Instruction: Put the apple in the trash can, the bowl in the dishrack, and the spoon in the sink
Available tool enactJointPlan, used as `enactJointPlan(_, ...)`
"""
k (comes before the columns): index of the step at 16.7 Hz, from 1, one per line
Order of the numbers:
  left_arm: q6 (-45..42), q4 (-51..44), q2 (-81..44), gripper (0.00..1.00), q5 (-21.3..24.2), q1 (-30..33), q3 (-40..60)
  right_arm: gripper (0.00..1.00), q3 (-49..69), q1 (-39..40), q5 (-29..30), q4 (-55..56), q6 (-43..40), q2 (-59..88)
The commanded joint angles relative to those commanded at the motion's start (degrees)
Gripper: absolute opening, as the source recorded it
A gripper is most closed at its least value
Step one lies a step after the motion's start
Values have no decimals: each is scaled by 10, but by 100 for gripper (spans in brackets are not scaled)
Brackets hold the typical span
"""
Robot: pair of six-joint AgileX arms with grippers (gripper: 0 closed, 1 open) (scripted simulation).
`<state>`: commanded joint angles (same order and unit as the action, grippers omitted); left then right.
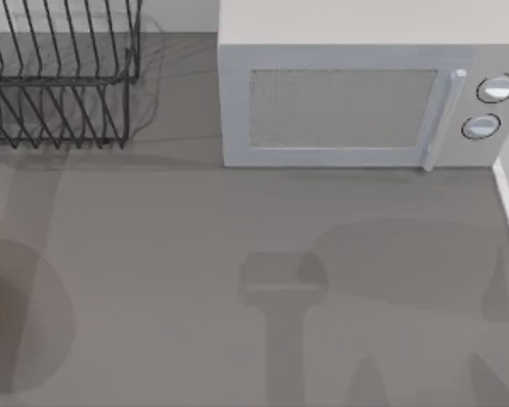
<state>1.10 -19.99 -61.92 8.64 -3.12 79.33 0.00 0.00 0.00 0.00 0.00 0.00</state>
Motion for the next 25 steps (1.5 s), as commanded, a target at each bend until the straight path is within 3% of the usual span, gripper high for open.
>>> enactJointPlan(5,-18,65,99,0,29,-66,-141,100,0,0,0,0,0,0)
enactJointPlan(15,-20,108,67,0,27,-66,-158,100,0,0,0,0,0,0)
enactJointPlan(19,-22,241,-55,0,16,-55,-173,100,0,0,0,0,0,0)
enactJointPlan(25,-22,530,-271,0,-9,-27,-222,100,0,0,0,0,0,0)
